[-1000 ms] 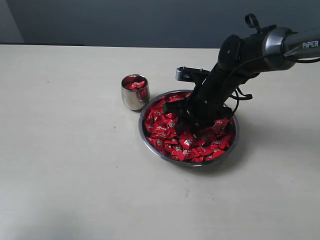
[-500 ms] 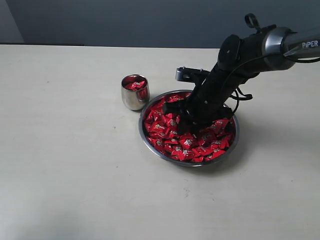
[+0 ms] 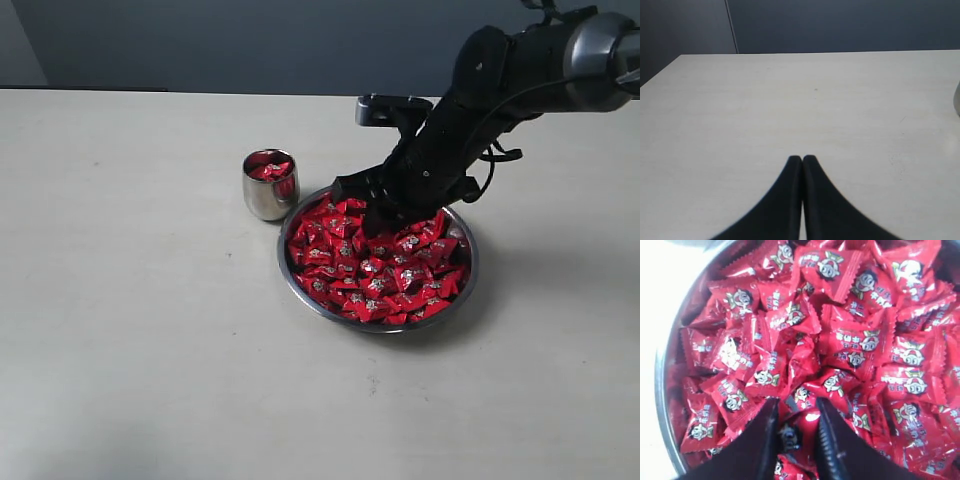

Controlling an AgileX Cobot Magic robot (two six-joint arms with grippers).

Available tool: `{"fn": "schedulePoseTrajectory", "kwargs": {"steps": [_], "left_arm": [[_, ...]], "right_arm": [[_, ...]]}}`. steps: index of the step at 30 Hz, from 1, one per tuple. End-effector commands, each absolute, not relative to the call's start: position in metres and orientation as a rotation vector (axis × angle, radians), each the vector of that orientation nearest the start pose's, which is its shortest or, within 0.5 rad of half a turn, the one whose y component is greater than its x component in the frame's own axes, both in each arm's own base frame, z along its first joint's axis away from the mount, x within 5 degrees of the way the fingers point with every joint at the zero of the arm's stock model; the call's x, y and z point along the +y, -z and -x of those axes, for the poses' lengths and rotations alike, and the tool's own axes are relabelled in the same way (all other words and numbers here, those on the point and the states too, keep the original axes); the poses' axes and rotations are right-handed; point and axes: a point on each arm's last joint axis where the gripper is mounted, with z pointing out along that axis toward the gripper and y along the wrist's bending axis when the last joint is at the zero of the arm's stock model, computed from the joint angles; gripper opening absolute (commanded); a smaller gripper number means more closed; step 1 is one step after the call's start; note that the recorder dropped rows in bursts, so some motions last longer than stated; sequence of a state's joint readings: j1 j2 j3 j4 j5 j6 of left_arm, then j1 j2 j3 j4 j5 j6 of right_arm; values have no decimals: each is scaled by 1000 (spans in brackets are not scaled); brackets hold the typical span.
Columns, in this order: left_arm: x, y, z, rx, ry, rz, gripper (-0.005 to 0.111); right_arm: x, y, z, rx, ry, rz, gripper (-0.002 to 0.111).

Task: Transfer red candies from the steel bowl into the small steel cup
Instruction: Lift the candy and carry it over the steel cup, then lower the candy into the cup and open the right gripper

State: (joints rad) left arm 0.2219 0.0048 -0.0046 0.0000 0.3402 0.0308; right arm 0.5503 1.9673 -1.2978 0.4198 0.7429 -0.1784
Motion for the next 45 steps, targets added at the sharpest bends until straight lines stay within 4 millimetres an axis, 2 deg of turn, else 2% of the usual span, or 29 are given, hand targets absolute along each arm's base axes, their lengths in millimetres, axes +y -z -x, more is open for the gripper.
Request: {"fn": "schedulePoseTrajectory", "kwargs": {"steps": [1, 5, 11, 18, 24, 28, 31, 40, 45], "left_arm": [[11, -183, -53, 1808, -169, 174, 0], [11, -183, -53, 1808, -169, 174, 0], [11, -183, -53, 1808, -169, 174, 0], [11, -183, -53, 1808, -169, 174, 0], [11, -183, -53, 1808, -169, 174, 0], [11, -183, -53, 1808, -169, 174, 0], [11, -183, -53, 1808, -169, 174, 0], [11, -183, -53, 1808, -169, 174, 0], [11, -183, -53, 1808, -169, 174, 0]], "right_arm": [[225, -179, -322, 2780, -526, 656, -1], [230, -191, -329, 2738, -541, 658, -1], [242, -223, -350, 2601, -566, 681, -1], [271, -234, -372, 2499, -624, 723, -1], [309, -229, -383, 2435, -660, 784, -1], [332, -217, -385, 2417, -682, 824, -1], [341, -206, -387, 2420, -687, 837, -1], [349, -176, -387, 2481, -698, 841, -1], [349, -175, -387, 2482, -699, 838, -1]]}}
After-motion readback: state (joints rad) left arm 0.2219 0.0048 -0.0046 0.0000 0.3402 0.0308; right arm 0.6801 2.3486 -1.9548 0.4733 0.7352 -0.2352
